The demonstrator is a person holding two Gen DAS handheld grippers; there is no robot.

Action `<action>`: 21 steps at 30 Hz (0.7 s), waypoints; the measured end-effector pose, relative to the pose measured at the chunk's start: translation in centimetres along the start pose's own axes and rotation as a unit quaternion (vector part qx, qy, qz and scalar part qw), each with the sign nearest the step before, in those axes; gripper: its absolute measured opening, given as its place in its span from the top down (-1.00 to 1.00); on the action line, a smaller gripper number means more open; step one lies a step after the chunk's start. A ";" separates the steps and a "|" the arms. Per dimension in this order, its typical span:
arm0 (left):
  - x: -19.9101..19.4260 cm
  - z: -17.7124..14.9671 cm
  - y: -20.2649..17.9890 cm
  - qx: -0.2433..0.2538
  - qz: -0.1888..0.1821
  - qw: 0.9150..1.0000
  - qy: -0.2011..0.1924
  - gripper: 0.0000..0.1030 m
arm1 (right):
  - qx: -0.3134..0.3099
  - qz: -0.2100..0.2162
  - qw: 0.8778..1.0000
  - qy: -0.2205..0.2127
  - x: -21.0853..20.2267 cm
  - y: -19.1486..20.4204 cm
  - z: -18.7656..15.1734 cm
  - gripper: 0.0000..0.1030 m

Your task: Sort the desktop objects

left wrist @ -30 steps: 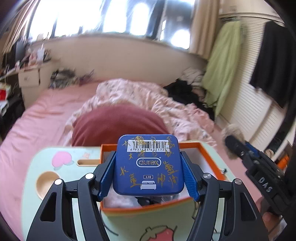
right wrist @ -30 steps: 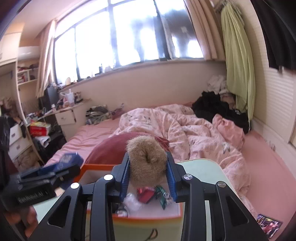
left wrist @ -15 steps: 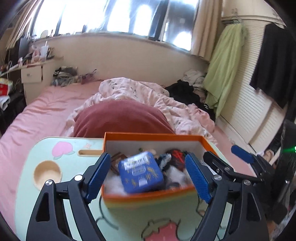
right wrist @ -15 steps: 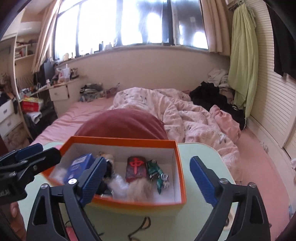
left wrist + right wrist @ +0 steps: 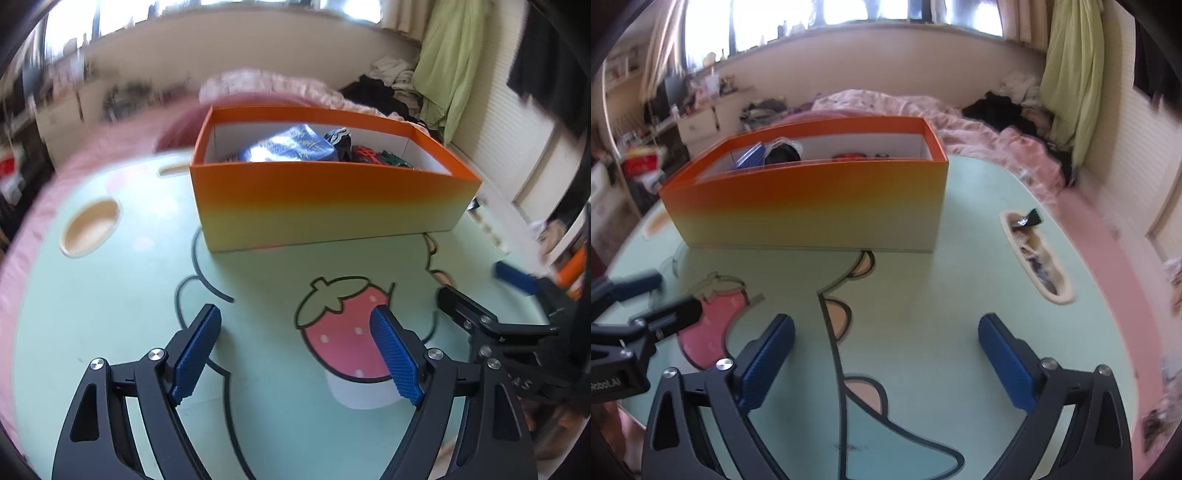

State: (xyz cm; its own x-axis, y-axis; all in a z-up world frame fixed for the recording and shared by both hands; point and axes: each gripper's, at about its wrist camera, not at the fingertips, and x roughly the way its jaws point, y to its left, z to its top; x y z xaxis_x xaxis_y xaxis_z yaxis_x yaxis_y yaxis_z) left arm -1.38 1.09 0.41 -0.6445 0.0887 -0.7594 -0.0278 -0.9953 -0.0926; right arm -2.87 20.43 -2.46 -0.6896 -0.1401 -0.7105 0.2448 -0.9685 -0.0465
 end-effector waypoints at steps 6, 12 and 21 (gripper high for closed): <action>-0.3 -0.6 -0.4 0.007 0.030 1.000 0.003 -0.99 | 0.001 0.025 0.999 -0.027 -1.0 0.0 -1.0 -1.00; -0.2 -0.8 -0.3 0.010 0.028 1.000 0.004 -0.99 | -0.004 0.031 0.999 -0.031 -0.8 0.2 -1.2 -1.00; 0.1 -1.0 -0.7 0.022 0.016 1.000 0.009 -0.99 | -0.005 0.031 0.999 -0.036 -0.4 -0.2 -1.6 -1.00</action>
State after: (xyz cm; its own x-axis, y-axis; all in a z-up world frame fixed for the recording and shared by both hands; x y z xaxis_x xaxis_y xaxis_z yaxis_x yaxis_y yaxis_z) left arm -0.63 1.85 -0.25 -0.6321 0.0562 -0.7728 -0.0401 -0.9984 -0.0398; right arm -1.53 20.98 -3.27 -0.7199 -0.2148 -0.6600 0.2954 -0.9553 -0.0113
